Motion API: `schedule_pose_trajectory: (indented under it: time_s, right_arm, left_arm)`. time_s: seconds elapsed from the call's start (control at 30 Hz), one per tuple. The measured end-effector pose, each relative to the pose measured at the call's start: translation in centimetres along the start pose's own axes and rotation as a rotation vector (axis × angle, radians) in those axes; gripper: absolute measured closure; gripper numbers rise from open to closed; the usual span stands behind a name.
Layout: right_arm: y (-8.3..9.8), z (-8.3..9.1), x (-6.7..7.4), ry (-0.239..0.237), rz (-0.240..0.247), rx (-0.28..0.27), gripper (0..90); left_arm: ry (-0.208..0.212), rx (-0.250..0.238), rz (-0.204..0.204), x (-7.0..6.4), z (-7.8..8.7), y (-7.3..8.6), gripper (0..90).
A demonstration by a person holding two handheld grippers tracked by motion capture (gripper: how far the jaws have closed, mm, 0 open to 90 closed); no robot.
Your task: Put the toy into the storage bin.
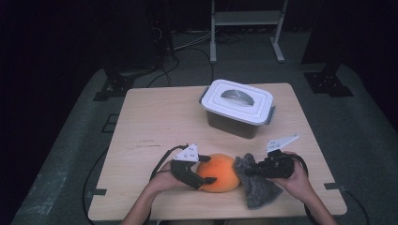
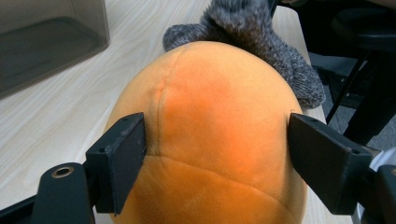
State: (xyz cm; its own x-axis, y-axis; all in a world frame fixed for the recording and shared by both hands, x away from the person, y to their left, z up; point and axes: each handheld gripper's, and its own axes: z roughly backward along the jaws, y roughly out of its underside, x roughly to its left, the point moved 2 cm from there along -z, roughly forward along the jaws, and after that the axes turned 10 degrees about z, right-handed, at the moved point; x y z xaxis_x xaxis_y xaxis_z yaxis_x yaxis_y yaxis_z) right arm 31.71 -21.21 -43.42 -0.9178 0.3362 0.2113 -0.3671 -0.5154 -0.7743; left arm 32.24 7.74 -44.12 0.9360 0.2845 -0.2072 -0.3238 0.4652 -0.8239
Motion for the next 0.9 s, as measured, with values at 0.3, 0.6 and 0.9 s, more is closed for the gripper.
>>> schedule_pose_trajectory:
  time_s: [0.3, 0.6, 0.9]
  right_arm:
    - [-2.7, -1.2, 1.1, 0.004, 0.068, 0.000, 76.4]
    - [-1.2, -1.1, 0.9, 0.012, 0.027, -0.008, 76.6]
    - [-0.6, -0.5, 0.9, 0.036, 0.012, 0.011, 76.8]
  left_arm:
    - [-0.014, -0.003, -0.022, -0.6, -0.4, -0.3, 19.7]
    - [-0.028, 0.024, -0.004, -0.4, 0.9, -0.6, 8.1]
    - [-0.029, 0.049, 0.007, -0.2, 0.7, 0.2, 27.2]
